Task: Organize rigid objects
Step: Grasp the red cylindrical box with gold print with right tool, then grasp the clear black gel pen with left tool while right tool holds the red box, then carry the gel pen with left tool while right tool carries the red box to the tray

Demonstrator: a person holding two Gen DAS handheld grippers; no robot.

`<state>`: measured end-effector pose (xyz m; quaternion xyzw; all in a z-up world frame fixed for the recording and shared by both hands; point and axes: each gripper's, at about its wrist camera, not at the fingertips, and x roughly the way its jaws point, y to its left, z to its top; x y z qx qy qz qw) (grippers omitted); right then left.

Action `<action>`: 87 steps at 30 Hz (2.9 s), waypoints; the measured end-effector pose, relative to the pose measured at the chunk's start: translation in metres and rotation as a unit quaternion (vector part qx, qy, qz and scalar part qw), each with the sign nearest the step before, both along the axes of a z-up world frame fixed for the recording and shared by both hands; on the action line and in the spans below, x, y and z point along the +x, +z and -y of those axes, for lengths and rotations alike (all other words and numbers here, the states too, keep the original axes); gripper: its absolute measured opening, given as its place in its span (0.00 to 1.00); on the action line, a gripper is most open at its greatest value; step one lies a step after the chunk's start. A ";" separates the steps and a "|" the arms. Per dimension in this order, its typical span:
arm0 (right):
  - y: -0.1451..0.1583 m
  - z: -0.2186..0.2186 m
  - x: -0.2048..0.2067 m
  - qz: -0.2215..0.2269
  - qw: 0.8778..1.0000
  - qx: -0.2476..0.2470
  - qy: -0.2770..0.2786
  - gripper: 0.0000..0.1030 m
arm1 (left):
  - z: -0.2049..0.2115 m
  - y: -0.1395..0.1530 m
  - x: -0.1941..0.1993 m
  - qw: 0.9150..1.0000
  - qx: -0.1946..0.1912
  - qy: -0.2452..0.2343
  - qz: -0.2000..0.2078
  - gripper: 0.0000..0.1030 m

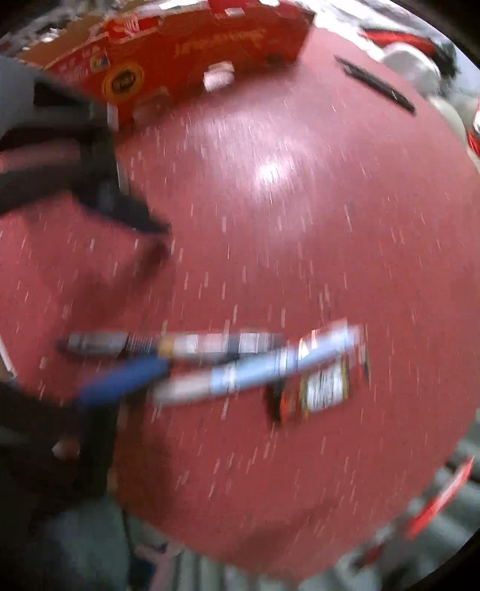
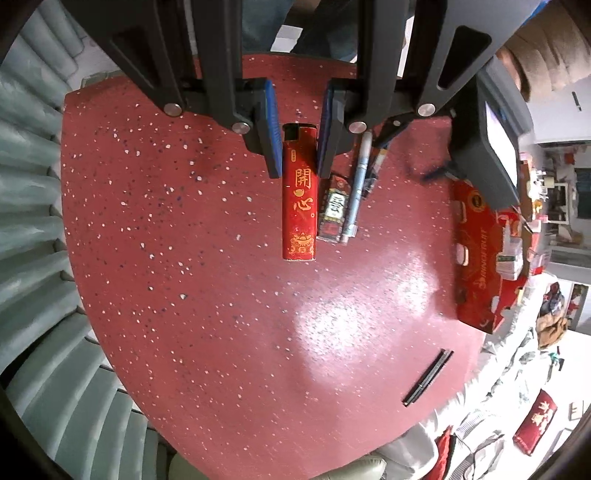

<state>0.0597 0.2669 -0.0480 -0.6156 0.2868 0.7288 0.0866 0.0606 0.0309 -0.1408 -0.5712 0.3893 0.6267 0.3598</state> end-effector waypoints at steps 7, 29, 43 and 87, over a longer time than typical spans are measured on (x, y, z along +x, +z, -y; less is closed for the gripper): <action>0.009 0.003 -0.002 -0.008 1.000 -0.002 -0.001 0.20 | 0.000 0.001 -0.015 0.997 0.005 0.068 0.045 0.11; 0.013 -0.009 0.014 -0.010 0.999 -0.007 -0.036 0.20 | -0.019 0.003 -0.026 0.998 0.003 0.045 0.039 0.10; 0.026 0.014 -0.004 -0.021 1.000 -0.003 0.009 0.20 | 0.009 0.058 -0.043 0.982 0.086 0.142 0.087 0.10; 0.078 0.187 -0.096 -0.049 0.961 0.071 0.263 0.19 | 0.142 0.146 -0.071 0.942 0.139 0.304 -0.021 0.10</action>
